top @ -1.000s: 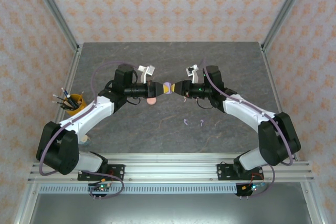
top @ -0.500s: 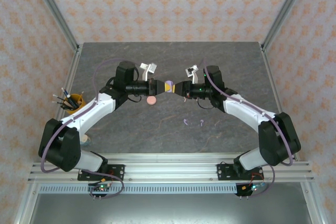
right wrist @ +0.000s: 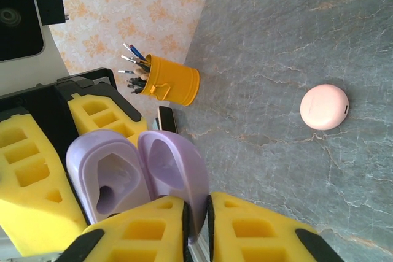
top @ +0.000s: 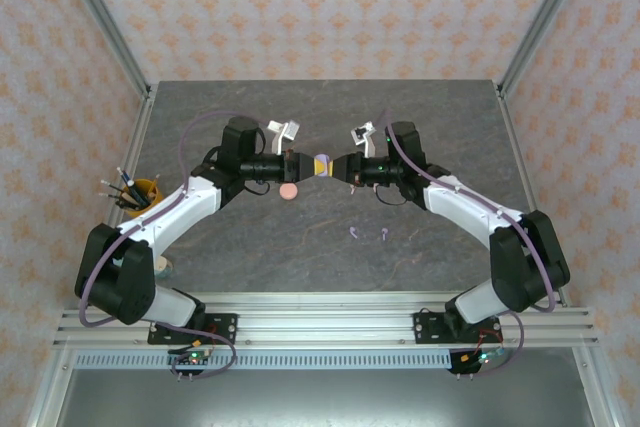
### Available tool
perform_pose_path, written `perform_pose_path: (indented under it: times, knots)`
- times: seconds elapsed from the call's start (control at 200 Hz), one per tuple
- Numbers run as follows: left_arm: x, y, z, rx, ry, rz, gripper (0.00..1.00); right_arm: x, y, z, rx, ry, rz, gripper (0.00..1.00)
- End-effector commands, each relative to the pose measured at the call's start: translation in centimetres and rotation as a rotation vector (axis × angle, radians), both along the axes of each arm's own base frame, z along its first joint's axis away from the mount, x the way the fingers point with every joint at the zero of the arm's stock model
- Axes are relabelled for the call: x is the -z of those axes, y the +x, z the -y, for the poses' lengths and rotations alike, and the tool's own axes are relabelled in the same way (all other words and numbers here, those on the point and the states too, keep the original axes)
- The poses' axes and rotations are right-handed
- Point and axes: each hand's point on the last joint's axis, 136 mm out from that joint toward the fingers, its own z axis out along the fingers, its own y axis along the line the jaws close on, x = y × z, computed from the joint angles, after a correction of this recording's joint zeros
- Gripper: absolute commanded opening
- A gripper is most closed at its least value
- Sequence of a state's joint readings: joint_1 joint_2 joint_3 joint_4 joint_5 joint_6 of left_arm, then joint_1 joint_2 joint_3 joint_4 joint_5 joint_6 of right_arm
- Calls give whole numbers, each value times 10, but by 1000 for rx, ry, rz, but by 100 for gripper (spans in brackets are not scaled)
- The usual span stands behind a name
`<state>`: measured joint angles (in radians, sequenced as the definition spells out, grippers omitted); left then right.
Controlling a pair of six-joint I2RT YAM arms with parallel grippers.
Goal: Insert the wireless bluetooth earbuds into the charging case
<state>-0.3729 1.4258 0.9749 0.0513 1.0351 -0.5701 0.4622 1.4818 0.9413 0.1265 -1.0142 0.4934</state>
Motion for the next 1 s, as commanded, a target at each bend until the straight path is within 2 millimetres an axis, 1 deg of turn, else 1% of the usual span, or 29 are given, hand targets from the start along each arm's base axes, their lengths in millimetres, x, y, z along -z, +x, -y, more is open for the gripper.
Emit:
perform_pose_path:
  times: [0.0, 0.11, 0.22, 0.295, 0.35, 0.385, 0.415, 0.475, 0.55, 0.691, 0.761, 0.866, 0.951, 0.996]
  knots:
    - [-27, -5, 12, 68, -45, 95, 5, 0, 5, -2, 4, -19, 12, 13]
    - [-25, -4, 12, 64, -41, 91, 8, 0, 6, -1, 13, -31, 14, 7]
    - [-22, -3, 11, 54, -33, 86, 16, -1, 7, 2, 32, -49, 17, 0]
    - [-20, -2, 10, 43, -24, 86, 22, -2, 6, 4, 42, -60, 21, 0]
    - [-20, -2, 9, 36, -19, 84, 25, -2, 7, 6, 52, -73, 22, 0]
    - [-19, -1, 8, 30, -15, 82, 30, -2, 7, 8, 59, -82, 23, 0]
    - [-18, 0, 8, 21, -9, 81, 36, -1, 7, 9, 63, -93, 20, 0]
    - [-16, 2, 6, 3, 2, 75, 44, 0, 8, 12, 76, -119, 19, 0]
    - [-18, 6, 1, -27, 17, 75, 59, 6, 9, 18, 94, -176, 12, 0]
    - [-27, 13, -12, -54, 54, 117, 77, 21, 11, 28, 105, -291, -6, 0]
    - [-33, 15, -20, -55, 86, 131, 83, 26, 12, 29, 92, -330, -11, 0]
    - [-35, 15, -31, -24, 161, 139, 89, 33, 13, 31, 42, -398, 3, 0]
    - [-31, 13, -36, 26, 213, 117, 92, 36, 11, 33, -30, -467, 36, 0]
    - [-27, 10, -37, 64, 234, 103, 94, 34, 12, 35, -58, -498, 61, 0]
